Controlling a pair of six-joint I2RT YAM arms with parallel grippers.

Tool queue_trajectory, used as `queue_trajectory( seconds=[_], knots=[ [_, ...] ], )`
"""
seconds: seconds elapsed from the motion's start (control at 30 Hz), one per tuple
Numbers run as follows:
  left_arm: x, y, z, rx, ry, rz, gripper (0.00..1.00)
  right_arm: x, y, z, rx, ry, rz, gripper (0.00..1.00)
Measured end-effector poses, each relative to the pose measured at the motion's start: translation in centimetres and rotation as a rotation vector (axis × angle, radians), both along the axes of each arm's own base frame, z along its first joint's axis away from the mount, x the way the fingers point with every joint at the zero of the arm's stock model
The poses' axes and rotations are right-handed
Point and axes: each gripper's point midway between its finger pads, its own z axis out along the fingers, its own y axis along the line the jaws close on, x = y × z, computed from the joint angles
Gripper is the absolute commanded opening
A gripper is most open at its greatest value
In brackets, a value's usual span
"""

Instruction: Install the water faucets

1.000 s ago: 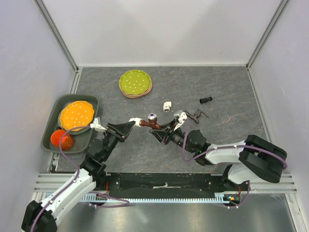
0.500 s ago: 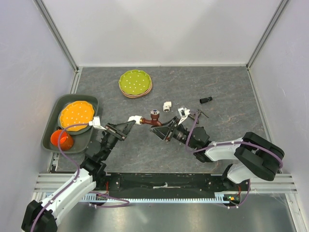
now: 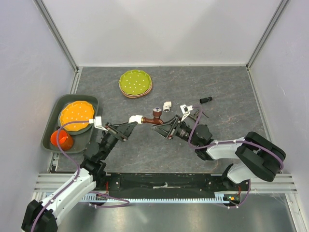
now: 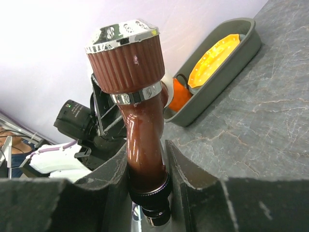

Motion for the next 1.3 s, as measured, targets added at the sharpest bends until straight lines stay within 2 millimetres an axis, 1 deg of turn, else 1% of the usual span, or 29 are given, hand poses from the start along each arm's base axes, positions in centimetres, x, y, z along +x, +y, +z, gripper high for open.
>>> queue_trajectory(
  seconds=[0.03,0.13,0.27,0.43,0.53,0.83,1.1,1.3],
  knots=[
    [-0.1,-0.1,0.1,0.008,-0.011,-0.006,0.50,0.0,-0.1,0.2,0.004,0.000,0.006,0.00],
    [-0.4,-0.3,0.3,0.021,-0.038,-0.023,0.61,0.0,-0.3,0.7,0.015,-0.004,0.008,0.00],
    [-1.2,-0.8,0.8,0.035,-0.077,-0.064,0.66,0.3,-0.7,1.1,0.027,-0.004,0.003,0.00],
    [-1.7,-1.4,0.6,0.070,-0.102,-0.104,0.76,0.4,-1.0,1.4,0.032,-0.007,0.009,0.00],
    [-1.8,-1.4,0.5,0.080,-0.107,-0.108,0.80,0.3,-1.2,1.6,0.032,-0.009,0.017,0.00],
    [-1.6,-1.2,-0.2,0.114,-0.073,-0.104,0.81,0.4,-2.0,1.8,0.031,-0.022,0.021,0.00],
    [-1.0,-0.9,-0.8,0.120,-0.045,-0.087,0.83,0.6,-2.6,1.0,0.021,0.015,0.027,0.00],
    [-0.8,-1.8,-2.3,0.131,0.013,-0.139,0.82,0.5,-2.6,0.7,0.023,0.046,0.040,0.00]
  ],
)
